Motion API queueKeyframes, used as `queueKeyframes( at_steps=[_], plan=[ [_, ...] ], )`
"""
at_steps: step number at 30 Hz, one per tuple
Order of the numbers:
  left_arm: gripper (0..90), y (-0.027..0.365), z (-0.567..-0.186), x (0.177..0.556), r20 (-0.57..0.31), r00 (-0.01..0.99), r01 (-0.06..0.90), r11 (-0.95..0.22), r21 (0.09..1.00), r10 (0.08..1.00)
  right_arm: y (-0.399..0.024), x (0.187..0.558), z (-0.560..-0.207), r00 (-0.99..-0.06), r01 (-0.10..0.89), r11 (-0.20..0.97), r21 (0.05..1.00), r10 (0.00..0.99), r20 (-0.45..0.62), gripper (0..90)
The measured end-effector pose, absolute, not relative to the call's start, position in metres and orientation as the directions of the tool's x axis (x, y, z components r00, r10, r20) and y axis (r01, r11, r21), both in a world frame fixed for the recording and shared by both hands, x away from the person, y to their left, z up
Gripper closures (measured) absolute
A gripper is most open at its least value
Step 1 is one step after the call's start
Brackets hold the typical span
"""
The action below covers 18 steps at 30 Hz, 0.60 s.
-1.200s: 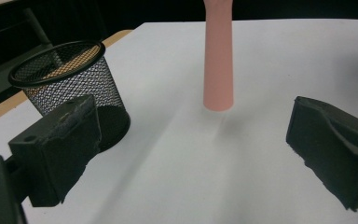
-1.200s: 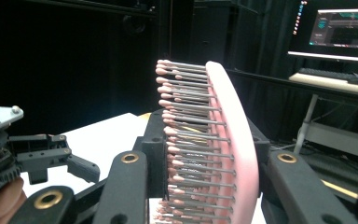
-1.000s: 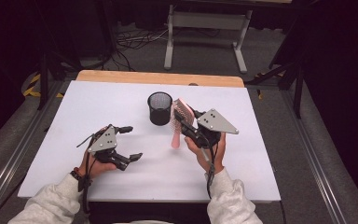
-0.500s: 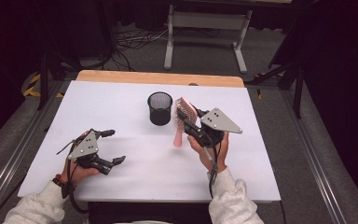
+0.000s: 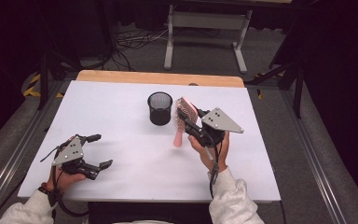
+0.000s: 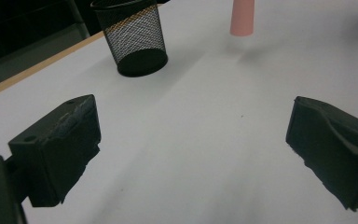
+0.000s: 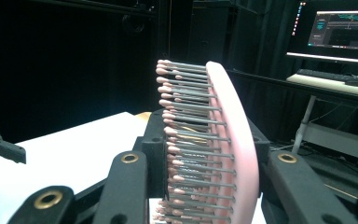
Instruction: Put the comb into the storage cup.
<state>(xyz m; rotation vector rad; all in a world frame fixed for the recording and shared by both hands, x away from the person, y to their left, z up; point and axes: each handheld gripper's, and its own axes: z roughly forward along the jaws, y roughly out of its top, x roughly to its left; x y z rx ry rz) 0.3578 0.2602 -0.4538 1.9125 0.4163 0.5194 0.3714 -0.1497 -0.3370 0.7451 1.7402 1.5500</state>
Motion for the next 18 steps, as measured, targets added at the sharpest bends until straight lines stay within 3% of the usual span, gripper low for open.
queueKeyframes(
  at_steps=[18],
  plan=[
    [4.1, 0.272, -0.458, 0.354, 0.151, 0.83, 0.069, -0.367, 0.928, 0.538, -0.147, 0.389, -0.314, -0.588, -0.057, 0.121, 0.991, 0.798, -0.132, 63.8]
  ],
)
